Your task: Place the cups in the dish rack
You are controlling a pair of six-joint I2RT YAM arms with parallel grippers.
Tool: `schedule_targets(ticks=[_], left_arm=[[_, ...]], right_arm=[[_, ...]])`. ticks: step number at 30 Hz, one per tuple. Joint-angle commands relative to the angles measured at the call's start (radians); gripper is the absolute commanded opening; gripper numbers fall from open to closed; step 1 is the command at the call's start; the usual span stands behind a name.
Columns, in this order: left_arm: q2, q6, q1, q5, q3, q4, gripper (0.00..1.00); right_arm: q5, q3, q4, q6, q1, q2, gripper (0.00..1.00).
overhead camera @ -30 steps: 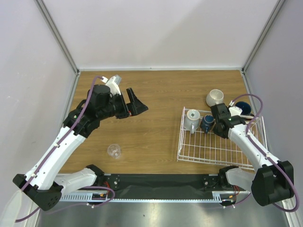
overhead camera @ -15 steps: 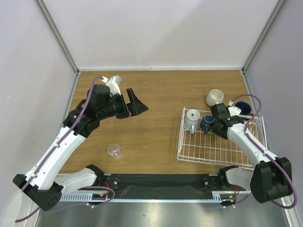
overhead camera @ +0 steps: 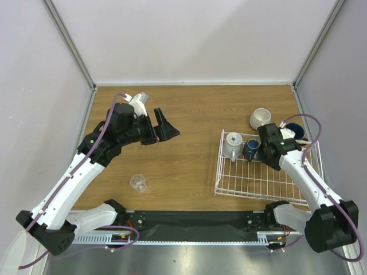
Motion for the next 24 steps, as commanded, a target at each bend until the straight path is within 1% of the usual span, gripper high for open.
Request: schedule_targets(ticks=[1, 2, 3, 4, 6, 7, 10, 12, 15, 17, 21, 24], left_arm=[[0.007, -0.001, 0.011, -0.056, 0.027, -0.092, 0.99], [0.028, -0.016, 0.011, -0.105, 0.043, -0.152, 0.99], [0.047, -0.024, 0.011, -0.207, 0.072, -0.229, 0.98], [0.062, -0.027, 0.011, -0.252, 0.082, -0.339, 0.95], [0.088, -0.036, 0.009, -0.324, 0.067, -0.429, 0.93], [0.09, -0.042, 0.009, -0.34, 0.05, -0.491, 0.91], [0.067, -0.103, 0.011, -0.367, -0.036, -0.562, 0.94], [0.035, -0.159, 0.009, -0.361, -0.105, -0.566, 0.94], [0.037, -0.225, 0.011, -0.369, -0.154, -0.605, 0.94], [0.051, -0.274, 0.011, -0.386, -0.179, -0.625, 0.9], [0.07, -0.306, 0.009, -0.372, -0.255, -0.548, 0.81], [0.108, -0.334, 0.012, -0.384, -0.256, -0.521, 0.76]], right_arm=[[-0.019, 0.067, -0.104, 0.022, -0.004, -0.052, 0.64], [-0.028, 0.09, -0.12, 0.025, -0.004, -0.072, 0.65], [-0.04, 0.103, -0.137, 0.027, -0.004, -0.083, 0.65], [-0.048, 0.118, -0.163, 0.029, -0.004, -0.094, 0.66], [-0.071, 0.166, -0.187, 0.027, 0.0, -0.128, 0.67], [-0.074, 0.182, -0.215, 0.029, 0.001, -0.137, 0.66], [-0.091, 0.245, -0.261, 0.024, 0.009, -0.152, 0.67], [-0.114, 0.285, -0.284, 0.024, 0.013, -0.157, 0.66], [-0.132, 0.319, -0.301, 0.033, 0.019, -0.158, 0.66], [-0.14, 0.353, -0.313, 0.036, 0.024, -0.165, 0.66], [-0.145, 0.393, -0.33, 0.032, 0.032, -0.178, 0.66], [-0.139, 0.408, -0.341, 0.025, 0.035, -0.186, 0.66]])
